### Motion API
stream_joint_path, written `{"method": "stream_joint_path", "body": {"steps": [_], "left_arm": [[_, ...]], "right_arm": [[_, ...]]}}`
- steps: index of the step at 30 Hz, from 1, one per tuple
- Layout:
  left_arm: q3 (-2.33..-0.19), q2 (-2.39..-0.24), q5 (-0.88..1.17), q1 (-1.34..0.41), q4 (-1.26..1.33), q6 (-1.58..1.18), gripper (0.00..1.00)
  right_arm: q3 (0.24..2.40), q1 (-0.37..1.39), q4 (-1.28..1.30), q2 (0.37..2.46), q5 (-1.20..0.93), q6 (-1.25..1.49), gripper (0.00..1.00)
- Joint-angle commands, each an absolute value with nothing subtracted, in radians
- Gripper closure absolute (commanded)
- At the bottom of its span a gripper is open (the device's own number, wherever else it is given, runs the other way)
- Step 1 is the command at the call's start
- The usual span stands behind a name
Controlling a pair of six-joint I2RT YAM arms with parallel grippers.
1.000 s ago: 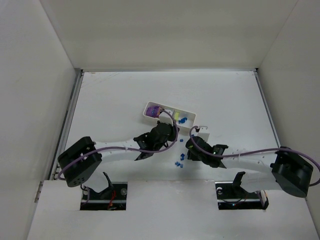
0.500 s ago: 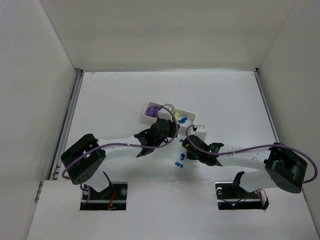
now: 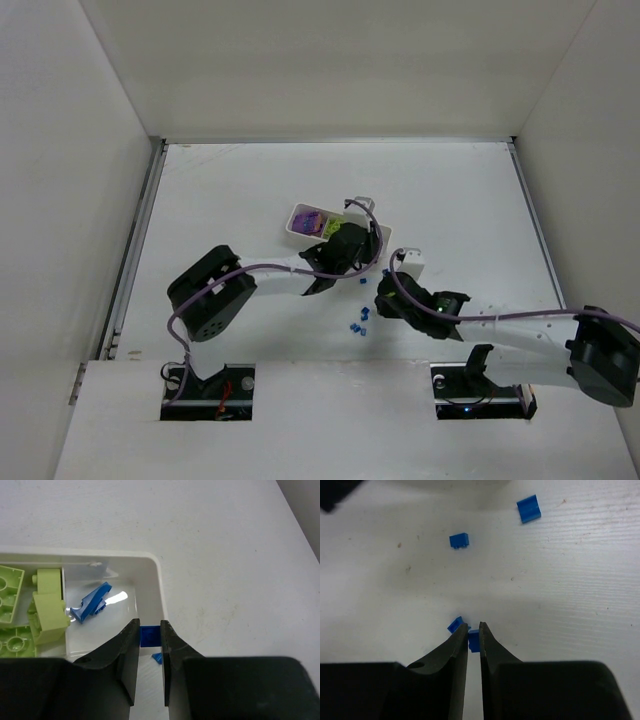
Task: Sort the legos into containers by color
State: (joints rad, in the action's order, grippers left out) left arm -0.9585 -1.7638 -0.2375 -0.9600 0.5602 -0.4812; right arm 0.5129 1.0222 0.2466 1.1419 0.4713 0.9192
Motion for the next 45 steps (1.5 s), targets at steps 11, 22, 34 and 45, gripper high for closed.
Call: {"method": "stream_joint_path", "body": {"steps": [11, 22, 34, 45], "left_arm": [[-1.034, -1.772, -0.275, -0.909, 0.591, -0.482, 0.63], [-0.715, -1.499, -0.365, -1.007, 0.574, -0.498, 0.69], [-0.701, -1.623, -0.433, -1.121, 0.566, -0.514, 0.64], [-0.799, -1.773, -0.436, -1.102, 0.558, -0.499, 0.64]], "right_arm": [[0.558, 0.865, 0.166, 1.04, 0.45, 0.766, 0.81], [0.755, 0.674, -0.05, 1.282, 0.367, 0.609, 0.8], [0.827, 0.636, -0.083, 1.375, 0.379, 0.58, 0.51], [0.574, 0.663, -0.071, 1.163, 0.393, 0.682, 0.55]]}}
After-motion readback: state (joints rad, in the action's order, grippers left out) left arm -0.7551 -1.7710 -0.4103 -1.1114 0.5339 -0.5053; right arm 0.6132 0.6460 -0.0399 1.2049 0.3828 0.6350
